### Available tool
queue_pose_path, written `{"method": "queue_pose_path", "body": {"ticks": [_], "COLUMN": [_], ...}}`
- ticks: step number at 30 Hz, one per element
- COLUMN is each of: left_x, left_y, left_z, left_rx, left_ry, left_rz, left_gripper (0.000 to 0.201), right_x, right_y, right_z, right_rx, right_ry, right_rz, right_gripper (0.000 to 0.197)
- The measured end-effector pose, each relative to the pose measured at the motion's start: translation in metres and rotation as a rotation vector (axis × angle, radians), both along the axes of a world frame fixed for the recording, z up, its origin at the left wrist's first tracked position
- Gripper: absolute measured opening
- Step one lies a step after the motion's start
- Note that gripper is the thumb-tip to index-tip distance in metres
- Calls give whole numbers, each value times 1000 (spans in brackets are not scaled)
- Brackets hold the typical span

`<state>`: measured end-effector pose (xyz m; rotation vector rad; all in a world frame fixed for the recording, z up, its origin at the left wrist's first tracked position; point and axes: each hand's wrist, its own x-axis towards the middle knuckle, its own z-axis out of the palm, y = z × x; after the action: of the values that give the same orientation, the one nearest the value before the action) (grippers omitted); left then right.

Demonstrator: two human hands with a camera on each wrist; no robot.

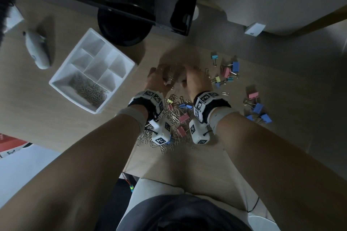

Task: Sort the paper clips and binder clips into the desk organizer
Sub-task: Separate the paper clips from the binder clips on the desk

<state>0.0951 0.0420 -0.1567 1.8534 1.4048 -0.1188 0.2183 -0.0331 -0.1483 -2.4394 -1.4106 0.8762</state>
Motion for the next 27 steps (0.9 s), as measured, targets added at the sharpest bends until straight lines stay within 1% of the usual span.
{"method": "queue_pose_path", "body": {"ticks": [2, 3, 6, 8, 10, 12, 14, 17, 18, 20, 23, 25, 27], "left_x": [1, 2, 5, 6, 7, 9, 14, 26, 29, 33, 31, 29, 29], "left_y": [0, 0, 3, 3, 1, 1, 0, -2, -3, -5, -9, -10, -9], "left_z": [1, 1, 1, 4, 6, 6, 10, 16, 17, 16, 16, 18, 19], "left_rx": [7, 6, -24, -12, -19, -39, -29, -4, 15, 61, 119, 109, 103], "left_ry": [-5, 3, 37, 55, 58, 71, 130, 229, 244, 249, 218, 235, 277], "left_rz": [-13, -15, 7, -3, -8, 5, -22, -87, -100, -122, -158, -196, -245], "left_gripper": [61, 62, 60, 60, 63, 65, 64, 79, 81, 79, 69, 63, 56], "right_x": [4, 5, 9, 10, 11, 12, 16, 28, 33, 44, 56, 57, 54], "right_y": [-5, -8, -12, -13, -14, -17, -23, -37, -42, -51, -64, -69, -72], "right_z": [-2, -3, -5, -4, 0, 4, 8, 9, 9, 13, 21, 24, 25], "right_rx": [-22, -28, -29, -46, -44, -7, 57, 168, 184, 176, 75, 15, 8], "right_ry": [10, 5, -8, -13, -28, -38, -54, -91, -93, -109, -194, -170, -147], "right_rz": [-43, -55, -66, -50, -28, -28, -80, -195, -230, -281, -311, -323, -316], "right_gripper": [49, 49, 34, 25, 19, 20, 22, 26, 29, 38, 36, 36, 37]}}
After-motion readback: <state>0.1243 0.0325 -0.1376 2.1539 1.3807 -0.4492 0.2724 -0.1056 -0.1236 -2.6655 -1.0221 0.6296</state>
